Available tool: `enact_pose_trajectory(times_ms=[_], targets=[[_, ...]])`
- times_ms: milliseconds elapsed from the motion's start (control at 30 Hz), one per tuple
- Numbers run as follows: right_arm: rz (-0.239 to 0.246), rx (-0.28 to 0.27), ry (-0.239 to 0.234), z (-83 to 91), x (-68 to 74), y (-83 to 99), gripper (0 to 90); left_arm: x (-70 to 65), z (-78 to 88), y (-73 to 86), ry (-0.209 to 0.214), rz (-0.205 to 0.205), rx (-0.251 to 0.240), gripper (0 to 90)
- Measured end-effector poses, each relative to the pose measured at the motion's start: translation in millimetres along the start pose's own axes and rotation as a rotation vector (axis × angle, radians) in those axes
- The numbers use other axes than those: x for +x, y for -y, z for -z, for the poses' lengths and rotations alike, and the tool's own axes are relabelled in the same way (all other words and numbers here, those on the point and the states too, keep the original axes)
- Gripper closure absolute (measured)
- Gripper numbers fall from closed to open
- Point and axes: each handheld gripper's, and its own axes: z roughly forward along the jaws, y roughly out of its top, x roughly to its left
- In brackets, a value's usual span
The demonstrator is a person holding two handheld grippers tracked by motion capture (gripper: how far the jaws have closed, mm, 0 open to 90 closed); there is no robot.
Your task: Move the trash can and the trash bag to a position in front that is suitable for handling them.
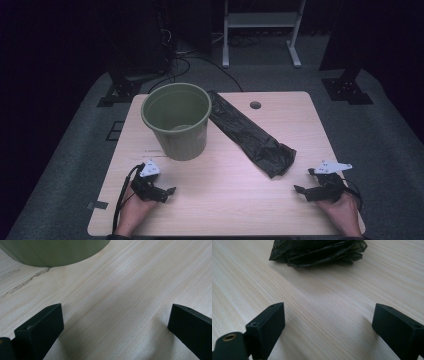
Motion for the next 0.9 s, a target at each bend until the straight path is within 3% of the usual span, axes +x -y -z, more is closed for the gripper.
enact_pose_trajectory(times_ms=[300,900], targets=[[-0.006,0.004,0.019,2.7,1.4,-9.6,12.0,0.0,0.0,0.0,0.000,0.000,0.000,0.0],[0.037,-0.083,0.031,-1.8,2.5,-70.7,12.9,0.0,0.0,0.0,0.000,0.000,0.000,0.0]])
